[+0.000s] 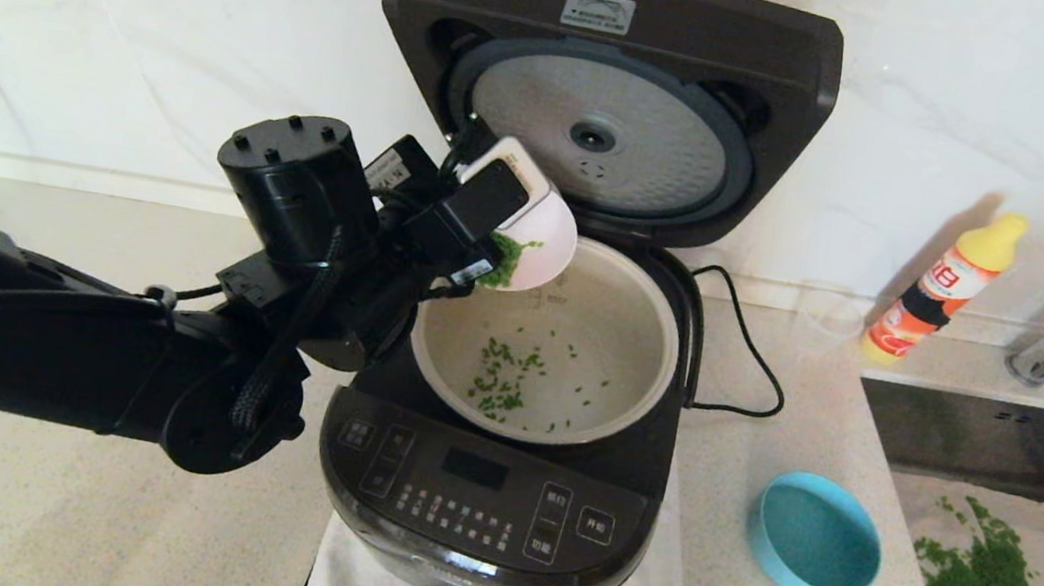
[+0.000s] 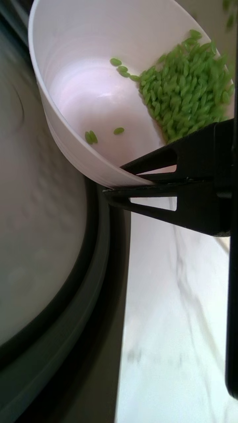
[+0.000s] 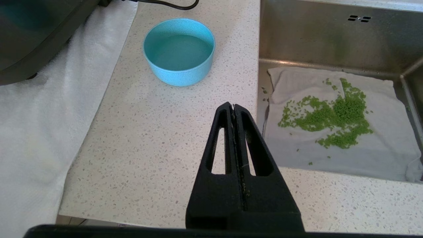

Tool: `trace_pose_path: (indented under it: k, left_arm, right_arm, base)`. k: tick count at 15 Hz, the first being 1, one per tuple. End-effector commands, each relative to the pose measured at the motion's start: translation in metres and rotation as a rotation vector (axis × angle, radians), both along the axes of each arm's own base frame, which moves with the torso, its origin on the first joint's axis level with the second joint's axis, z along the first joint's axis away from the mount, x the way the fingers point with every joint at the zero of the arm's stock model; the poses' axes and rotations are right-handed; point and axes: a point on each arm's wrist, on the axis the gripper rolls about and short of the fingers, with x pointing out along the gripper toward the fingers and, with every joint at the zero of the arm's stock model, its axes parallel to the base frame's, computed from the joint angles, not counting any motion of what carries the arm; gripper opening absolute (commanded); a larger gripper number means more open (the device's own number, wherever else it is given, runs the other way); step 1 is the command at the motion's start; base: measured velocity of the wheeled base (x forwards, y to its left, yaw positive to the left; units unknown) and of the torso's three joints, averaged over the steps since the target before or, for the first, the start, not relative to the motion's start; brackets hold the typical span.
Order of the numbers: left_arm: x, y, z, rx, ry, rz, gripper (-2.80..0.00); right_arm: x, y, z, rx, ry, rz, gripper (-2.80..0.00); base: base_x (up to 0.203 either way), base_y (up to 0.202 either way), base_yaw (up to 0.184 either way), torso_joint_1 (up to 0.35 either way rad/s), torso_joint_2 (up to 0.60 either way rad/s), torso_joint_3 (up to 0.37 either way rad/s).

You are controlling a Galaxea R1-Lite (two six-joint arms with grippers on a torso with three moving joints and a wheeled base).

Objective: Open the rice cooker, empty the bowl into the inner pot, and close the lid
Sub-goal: Pour the chopped green onions from the bowl into the rice cooker

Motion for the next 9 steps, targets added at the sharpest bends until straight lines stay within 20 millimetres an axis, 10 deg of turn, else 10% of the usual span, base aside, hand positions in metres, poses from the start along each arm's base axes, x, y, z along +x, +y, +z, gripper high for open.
trace_pose_path:
  k: [1,9]
  left_arm:
    - [0.001,-0.005,0.004,0.007,-0.024,0.021,-2.80]
    - [-0.010,-0.032,0.011,0.062,-0.054,0.090,-2.80]
  right_arm:
    - [0.000,0.000,0.000,0.000,0.001,0.000,-2.80]
    - [0.000,0.000,0.000,0.000,0.001,0.000,-2.80]
  base:
    - [0.000,0.000,0.000,0.000,0.00,0.000]
    - [0.000,0.000,0.000,0.000,0.00,0.000]
